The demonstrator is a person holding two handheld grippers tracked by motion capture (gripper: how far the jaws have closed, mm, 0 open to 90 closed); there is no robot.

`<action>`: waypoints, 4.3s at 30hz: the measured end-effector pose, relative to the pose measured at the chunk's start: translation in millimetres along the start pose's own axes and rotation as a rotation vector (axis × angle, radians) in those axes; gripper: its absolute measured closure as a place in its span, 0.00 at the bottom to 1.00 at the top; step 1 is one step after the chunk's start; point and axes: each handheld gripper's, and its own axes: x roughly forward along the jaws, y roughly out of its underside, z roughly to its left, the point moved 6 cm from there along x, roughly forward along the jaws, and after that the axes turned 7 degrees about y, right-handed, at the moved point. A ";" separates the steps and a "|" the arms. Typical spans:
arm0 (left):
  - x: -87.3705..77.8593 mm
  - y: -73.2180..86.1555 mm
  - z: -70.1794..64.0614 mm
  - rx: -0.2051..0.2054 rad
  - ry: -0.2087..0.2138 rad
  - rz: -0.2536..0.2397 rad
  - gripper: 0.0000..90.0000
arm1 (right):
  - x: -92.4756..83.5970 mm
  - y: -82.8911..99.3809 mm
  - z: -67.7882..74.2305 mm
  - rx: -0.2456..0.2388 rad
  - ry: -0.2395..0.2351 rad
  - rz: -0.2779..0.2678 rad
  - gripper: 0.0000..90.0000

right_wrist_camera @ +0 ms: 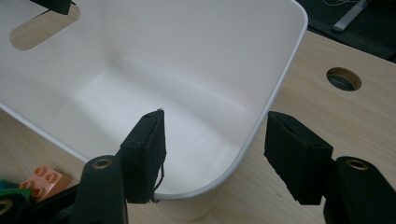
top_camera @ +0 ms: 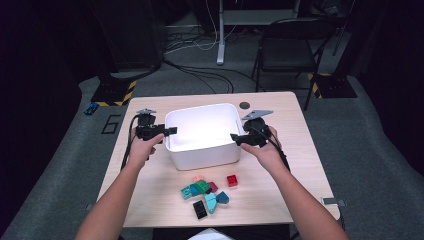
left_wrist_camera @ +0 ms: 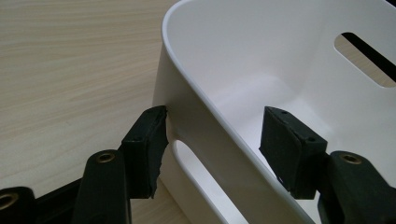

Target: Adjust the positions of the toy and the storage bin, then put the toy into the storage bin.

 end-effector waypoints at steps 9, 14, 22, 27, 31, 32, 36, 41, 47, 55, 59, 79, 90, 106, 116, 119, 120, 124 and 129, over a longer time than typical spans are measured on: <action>2.8 -4.9 -5.8 0.062 -0.003 0.035 0.45 | -9.4 8.9 7.0 0.046 -0.007 0.005 0.41; -3.9 -7.4 -7.7 0.066 -0.024 0.027 0.44 | -17.0 12.3 8.9 0.045 0.005 0.019 0.42; -22.1 -9.6 -11.8 0.080 -0.026 0.004 0.44 | -40.0 11.7 7.6 0.021 0.035 -0.034 0.42; -39.6 -9.3 -18.6 0.122 -0.042 -0.003 0.44 | -52.6 14.2 9.5 0.007 0.037 -0.052 0.42; -58.1 -8.0 -27.9 0.143 -0.044 -0.028 0.43 | -67.8 19.5 11.0 0.003 0.028 -0.068 0.43; -61.5 -6.9 -29.3 0.139 -0.043 -0.031 0.43 | -70.9 21.5 11.4 0.004 0.029 -0.068 0.43; -72.8 0.8 -30.2 0.155 -0.073 -0.021 0.42 | -82.1 31.8 10.2 0.026 0.029 -0.084 0.44; -81.9 11.0 -29.9 0.164 -0.098 -0.025 0.42 | -88.5 45.4 6.7 0.050 0.032 -0.105 0.45; -87.7 20.4 -31.6 0.149 -0.091 -0.048 0.41 | -77.3 63.0 6.7 0.060 0.040 -0.084 0.47; -91.0 27.9 -31.5 0.166 -0.097 -0.040 0.41 | -59.3 88.8 18.6 0.031 0.046 -0.050 0.50; -95.9 29.9 -31.9 0.167 -0.083 -0.044 0.41 | -52.7 97.2 23.5 0.032 0.041 -0.037 0.51; -107.3 26.8 -30.2 0.181 -0.083 -0.060 0.40 | -12.4 124.3 53.6 0.006 -0.062 0.072 0.60; -103.1 29.5 -24.2 0.170 -0.078 -0.050 0.40 | -0.6 120.9 75.4 0.018 -0.074 0.072 0.51; -105.0 33.0 -21.5 0.151 -0.098 -0.044 0.40 | 16.2 129.4 82.3 -0.030 -0.031 0.136 0.55; -104.7 35.3 -22.0 0.150 -0.094 -0.038 0.40 | 12.4 129.6 78.4 -0.026 -0.074 0.149 0.65; -104.2 35.5 -22.4 0.149 -0.092 -0.038 0.40 | 10.3 127.6 79.3 -0.020 -0.073 0.149 0.65; -104.1 35.6 -22.4 0.149 -0.092 -0.037 0.40 | 9.4 126.9 79.4 -0.022 -0.075 0.150 0.65; -103.4 36.0 -22.6 0.152 -0.089 -0.034 0.40 | 2.5 123.4 80.2 -0.044 -0.094 0.152 0.65; -103.7 35.8 -23.1 0.151 -0.088 -0.035 0.40 | -14.1 113.9 79.3 -0.055 -0.139 0.137 0.65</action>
